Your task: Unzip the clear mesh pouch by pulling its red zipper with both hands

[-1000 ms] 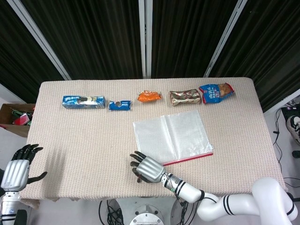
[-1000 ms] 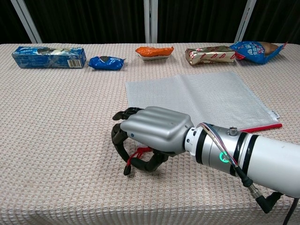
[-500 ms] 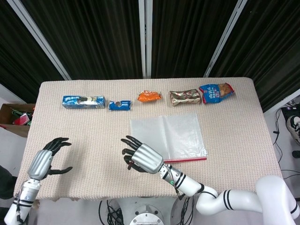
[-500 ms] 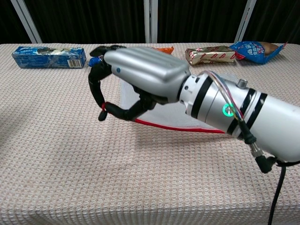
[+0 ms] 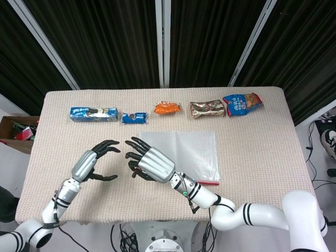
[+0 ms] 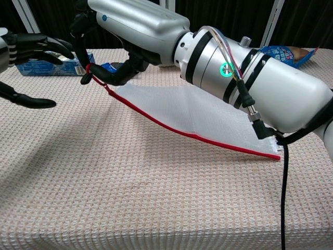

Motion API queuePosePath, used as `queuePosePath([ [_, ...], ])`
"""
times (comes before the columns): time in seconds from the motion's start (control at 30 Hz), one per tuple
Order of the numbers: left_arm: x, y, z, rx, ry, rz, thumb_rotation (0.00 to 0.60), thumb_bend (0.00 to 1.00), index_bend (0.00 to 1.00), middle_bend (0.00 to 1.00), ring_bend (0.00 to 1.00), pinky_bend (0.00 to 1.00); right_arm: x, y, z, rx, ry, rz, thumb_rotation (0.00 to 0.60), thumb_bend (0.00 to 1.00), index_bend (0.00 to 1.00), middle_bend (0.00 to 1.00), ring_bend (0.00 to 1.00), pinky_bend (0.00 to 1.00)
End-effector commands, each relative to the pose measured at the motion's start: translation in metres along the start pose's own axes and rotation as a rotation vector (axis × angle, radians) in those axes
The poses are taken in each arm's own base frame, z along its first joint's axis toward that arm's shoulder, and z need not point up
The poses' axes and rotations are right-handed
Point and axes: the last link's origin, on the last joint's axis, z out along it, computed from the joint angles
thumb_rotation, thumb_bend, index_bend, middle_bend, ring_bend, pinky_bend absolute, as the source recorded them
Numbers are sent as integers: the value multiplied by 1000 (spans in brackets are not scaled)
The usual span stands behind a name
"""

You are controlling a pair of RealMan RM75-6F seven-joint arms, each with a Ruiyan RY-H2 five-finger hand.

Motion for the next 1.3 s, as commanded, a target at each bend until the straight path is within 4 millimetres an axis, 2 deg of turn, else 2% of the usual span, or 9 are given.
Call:
queuePosePath([
  [0.03, -10, 7, 9, -40, -38, -32, 600, 54, 321, 145, 103, 170, -1, -2, 3, 6, 9, 13, 600, 591, 962, 286, 0, 0],
  [0.33, -30, 9, 34, -40, -86, -58, 600, 83, 337, 145, 103, 170, 1, -1, 3, 17, 25, 27, 600, 600, 962, 286, 0, 0],
  [0.63, -41, 11, 45, -35, -97, -67, 600, 144, 414, 146, 103, 170, 2, 1, 2, 15, 33, 39, 600, 600, 962, 286, 0, 0],
  [1.0, -56, 21, 56, -65, -119, -99, 600, 218, 460, 146, 103, 171, 2, 4, 3, 1, 33, 50, 600, 602, 962, 286, 0, 0],
  [1.3, -64, 21, 62, -64, -131, -104, 600, 253, 466, 147, 103, 170, 1, 5, 3, -1, 34, 64, 600, 606, 962, 286, 0, 0],
])
